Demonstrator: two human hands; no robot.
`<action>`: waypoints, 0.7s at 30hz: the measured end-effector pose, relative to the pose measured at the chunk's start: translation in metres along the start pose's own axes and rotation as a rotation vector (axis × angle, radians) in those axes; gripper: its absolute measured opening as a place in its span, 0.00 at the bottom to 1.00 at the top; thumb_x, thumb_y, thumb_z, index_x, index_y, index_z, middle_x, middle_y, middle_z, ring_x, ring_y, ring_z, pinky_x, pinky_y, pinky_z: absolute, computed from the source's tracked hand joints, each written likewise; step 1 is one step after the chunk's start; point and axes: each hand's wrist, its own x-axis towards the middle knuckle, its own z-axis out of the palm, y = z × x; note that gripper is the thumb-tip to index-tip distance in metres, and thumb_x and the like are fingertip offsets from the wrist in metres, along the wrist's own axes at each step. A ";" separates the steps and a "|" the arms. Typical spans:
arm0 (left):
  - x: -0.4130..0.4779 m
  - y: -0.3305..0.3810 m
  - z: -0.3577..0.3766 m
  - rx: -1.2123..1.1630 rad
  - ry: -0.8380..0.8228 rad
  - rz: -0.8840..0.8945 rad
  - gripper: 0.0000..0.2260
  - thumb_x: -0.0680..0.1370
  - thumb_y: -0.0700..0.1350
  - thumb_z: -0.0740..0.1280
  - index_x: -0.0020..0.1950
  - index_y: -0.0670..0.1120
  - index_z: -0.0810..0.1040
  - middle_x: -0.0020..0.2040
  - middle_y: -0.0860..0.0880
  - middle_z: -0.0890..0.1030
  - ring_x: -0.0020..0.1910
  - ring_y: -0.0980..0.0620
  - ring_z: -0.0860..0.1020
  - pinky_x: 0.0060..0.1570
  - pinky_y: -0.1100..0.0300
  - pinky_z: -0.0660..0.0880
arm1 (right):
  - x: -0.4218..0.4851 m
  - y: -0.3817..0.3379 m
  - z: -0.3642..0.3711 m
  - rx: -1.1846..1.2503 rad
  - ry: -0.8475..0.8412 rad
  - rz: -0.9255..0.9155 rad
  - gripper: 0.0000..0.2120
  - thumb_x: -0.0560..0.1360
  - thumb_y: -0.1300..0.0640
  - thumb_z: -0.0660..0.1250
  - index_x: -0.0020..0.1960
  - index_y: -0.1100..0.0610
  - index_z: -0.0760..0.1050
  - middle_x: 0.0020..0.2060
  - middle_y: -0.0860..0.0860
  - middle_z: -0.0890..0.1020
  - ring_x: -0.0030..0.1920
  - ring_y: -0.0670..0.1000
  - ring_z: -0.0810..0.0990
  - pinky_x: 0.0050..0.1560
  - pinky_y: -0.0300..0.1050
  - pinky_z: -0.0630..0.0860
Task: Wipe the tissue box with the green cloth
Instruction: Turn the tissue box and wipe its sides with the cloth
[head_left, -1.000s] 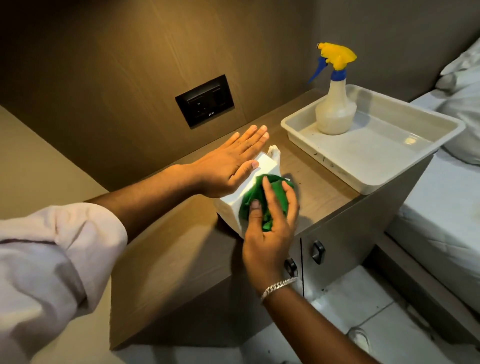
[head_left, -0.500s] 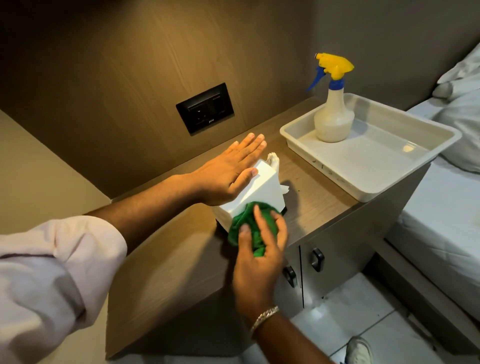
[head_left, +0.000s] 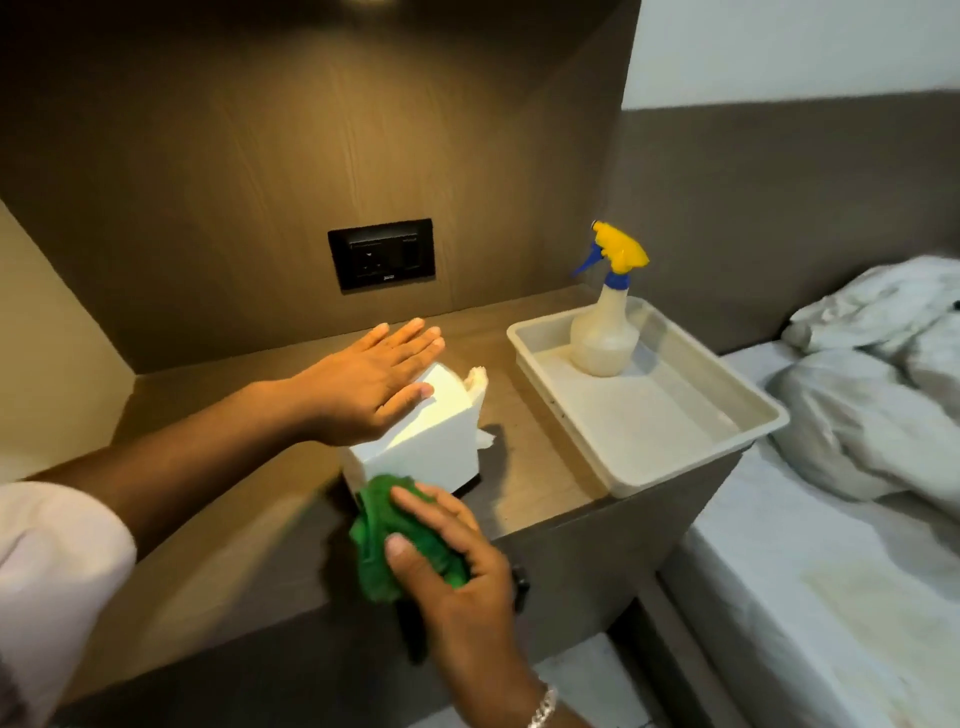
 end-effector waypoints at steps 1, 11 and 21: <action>0.000 0.002 0.004 -0.013 0.003 -0.049 0.28 0.79 0.60 0.41 0.77 0.51 0.38 0.79 0.50 0.39 0.75 0.55 0.34 0.73 0.57 0.34 | 0.010 -0.012 -0.027 -0.012 -0.008 -0.006 0.15 0.70 0.58 0.74 0.55 0.46 0.83 0.62 0.48 0.80 0.62 0.43 0.77 0.60 0.39 0.75; 0.020 0.062 0.012 -0.085 0.060 -0.586 0.32 0.79 0.61 0.44 0.77 0.45 0.40 0.79 0.46 0.40 0.77 0.48 0.37 0.75 0.46 0.40 | 0.175 -0.054 -0.233 -0.871 -0.145 -0.037 0.11 0.74 0.56 0.69 0.56 0.50 0.81 0.56 0.50 0.80 0.55 0.51 0.79 0.46 0.40 0.82; 0.022 0.079 0.022 -0.049 0.170 -0.723 0.35 0.74 0.63 0.37 0.78 0.46 0.41 0.79 0.48 0.42 0.78 0.50 0.40 0.75 0.47 0.41 | 0.207 0.007 -0.255 -1.639 -0.712 0.175 0.39 0.71 0.28 0.53 0.75 0.37 0.39 0.77 0.48 0.34 0.76 0.63 0.33 0.67 0.78 0.43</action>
